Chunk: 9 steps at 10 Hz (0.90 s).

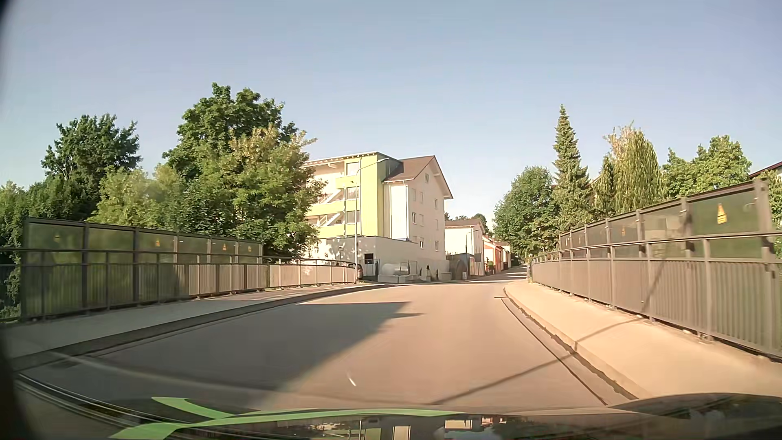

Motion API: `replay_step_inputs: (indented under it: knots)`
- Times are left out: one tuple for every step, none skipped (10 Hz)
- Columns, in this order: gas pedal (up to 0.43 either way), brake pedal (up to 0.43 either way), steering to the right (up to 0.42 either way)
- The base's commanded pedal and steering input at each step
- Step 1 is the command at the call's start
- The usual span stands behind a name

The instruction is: Follow the waypoints while adhering to traffic rules and regulations

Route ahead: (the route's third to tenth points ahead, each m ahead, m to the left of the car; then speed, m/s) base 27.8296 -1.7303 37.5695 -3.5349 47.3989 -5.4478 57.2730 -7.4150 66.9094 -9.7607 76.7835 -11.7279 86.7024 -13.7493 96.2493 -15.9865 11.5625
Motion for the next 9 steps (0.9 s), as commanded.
replay_step_inputs:
  knots:
    - [0.28, 0.0, 0.032]
    - [0.28, 0.0, 0.032]
    - [0.28, 0.0, 0.033]
    - [0.287, 0.0, 0.033]
    - [0.28, 0.0, 0.035]
    - [0.28, 0.0, 0.036]
    - [0.28, 0.0, 0.036]
    - [0.28, 0.0, 0.036]
    - [0.287, 0.0, 0.034]
